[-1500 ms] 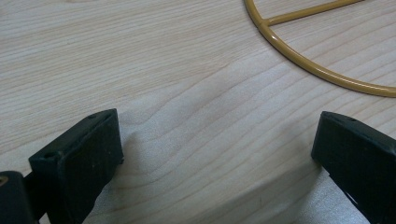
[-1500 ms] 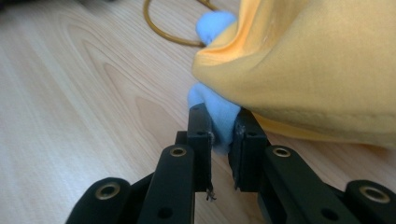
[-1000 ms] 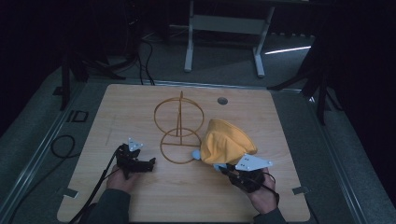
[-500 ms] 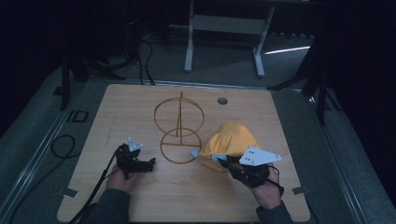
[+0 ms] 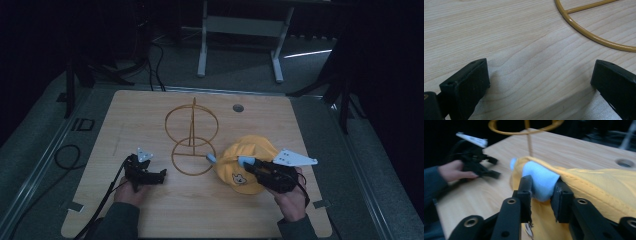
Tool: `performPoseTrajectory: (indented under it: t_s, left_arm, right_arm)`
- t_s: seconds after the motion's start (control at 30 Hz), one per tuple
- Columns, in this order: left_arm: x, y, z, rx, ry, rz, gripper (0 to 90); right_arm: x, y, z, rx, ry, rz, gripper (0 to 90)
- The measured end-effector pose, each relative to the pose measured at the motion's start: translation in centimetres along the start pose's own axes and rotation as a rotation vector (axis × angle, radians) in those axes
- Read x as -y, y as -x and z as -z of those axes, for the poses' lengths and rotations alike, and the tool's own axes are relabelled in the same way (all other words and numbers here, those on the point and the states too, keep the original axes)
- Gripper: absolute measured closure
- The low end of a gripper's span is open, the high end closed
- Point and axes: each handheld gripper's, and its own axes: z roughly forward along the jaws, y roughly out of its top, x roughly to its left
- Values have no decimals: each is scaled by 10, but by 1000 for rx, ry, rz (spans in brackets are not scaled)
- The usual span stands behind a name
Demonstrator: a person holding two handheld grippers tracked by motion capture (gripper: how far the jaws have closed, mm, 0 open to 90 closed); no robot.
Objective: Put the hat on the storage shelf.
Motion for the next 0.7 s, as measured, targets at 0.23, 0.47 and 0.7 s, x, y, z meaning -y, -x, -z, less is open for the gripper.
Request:
performPoseTrajectory:
  t_s: [0.23, 0.47, 0.7]
  left_arm:
    - [0, 0, 0, 0, 0, 0, 19]
    - [0, 0, 0, 0, 0, 0, 19]
    - [0, 0, 0, 0, 0, 0, 19]
  right_arm:
    - [11, 4, 8, 103, -52, 32, 581]
    - [12, 4, 22, 136, -66, 70, 561]
    - [10, 9, 21, 141, -92, 91, 558]
